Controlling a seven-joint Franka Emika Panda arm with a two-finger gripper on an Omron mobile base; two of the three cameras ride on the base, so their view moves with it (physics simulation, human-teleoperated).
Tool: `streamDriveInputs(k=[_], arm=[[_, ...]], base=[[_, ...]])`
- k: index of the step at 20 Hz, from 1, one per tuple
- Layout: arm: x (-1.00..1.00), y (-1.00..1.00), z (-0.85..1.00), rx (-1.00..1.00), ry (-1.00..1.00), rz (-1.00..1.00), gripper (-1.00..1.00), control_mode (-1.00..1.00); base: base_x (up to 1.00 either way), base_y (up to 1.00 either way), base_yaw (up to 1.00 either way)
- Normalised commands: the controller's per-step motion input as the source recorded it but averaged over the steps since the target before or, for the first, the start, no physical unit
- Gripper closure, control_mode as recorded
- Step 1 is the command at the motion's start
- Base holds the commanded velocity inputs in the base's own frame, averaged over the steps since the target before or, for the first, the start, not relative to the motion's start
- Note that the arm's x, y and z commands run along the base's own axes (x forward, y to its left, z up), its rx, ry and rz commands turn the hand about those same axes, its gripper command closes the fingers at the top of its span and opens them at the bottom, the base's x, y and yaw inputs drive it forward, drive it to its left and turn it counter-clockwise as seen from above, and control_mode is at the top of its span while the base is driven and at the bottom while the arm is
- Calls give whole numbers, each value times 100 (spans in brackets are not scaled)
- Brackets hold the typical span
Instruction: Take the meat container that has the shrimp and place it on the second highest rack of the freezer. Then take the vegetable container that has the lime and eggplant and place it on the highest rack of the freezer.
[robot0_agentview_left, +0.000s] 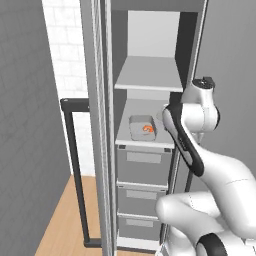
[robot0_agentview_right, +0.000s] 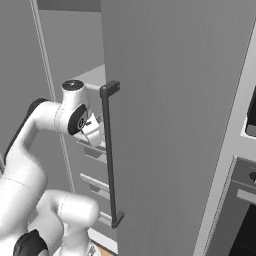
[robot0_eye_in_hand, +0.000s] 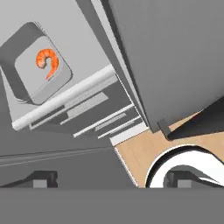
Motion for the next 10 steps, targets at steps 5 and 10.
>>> streamDriveInputs(k=[5,10], arm=[[-51,-6,-8,-18,7,30,-100,-100],[-86,-6,-4,-14,-7,21,-100,-100]], base=[[0,0,0],[0,0,0]])
